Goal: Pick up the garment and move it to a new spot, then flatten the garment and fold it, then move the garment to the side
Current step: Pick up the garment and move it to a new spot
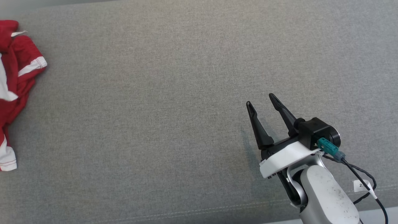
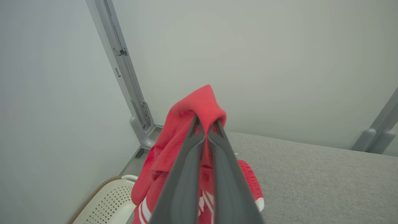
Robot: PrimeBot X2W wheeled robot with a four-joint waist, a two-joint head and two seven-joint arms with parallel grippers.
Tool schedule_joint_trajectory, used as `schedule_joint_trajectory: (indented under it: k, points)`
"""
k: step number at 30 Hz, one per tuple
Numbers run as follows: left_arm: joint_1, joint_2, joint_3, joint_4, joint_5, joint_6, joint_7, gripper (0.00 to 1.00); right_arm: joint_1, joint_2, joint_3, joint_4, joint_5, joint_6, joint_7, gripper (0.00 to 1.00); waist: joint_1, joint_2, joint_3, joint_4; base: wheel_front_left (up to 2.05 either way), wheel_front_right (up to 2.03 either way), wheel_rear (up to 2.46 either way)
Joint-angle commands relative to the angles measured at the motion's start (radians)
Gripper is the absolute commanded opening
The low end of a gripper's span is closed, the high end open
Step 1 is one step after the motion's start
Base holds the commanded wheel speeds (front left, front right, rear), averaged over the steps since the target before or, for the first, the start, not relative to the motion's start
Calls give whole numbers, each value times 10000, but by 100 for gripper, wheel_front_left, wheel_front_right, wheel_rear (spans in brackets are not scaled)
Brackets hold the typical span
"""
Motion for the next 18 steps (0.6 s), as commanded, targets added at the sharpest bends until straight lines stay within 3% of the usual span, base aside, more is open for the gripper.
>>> schedule_joint_trajectory:
  k: [1,9,18]
  points:
    - [-169,-27,-133,-94,-2,-55,-66,0,27,-36,21,57,86,1,-84,100,0,-1,-207,-62,0,0,0]
    - [-485,-318,-1388,-1326,-258,-59,29,0,120,-36,70,414,482,1,-353,100,0,-1,-641,-446,0,0,0]
    - [-470,-440,-3014,-3652,-1370,-62,726,0,167,-38,48,686,835,1,-563,100,0,-1,-898,-1143,0,0,0]
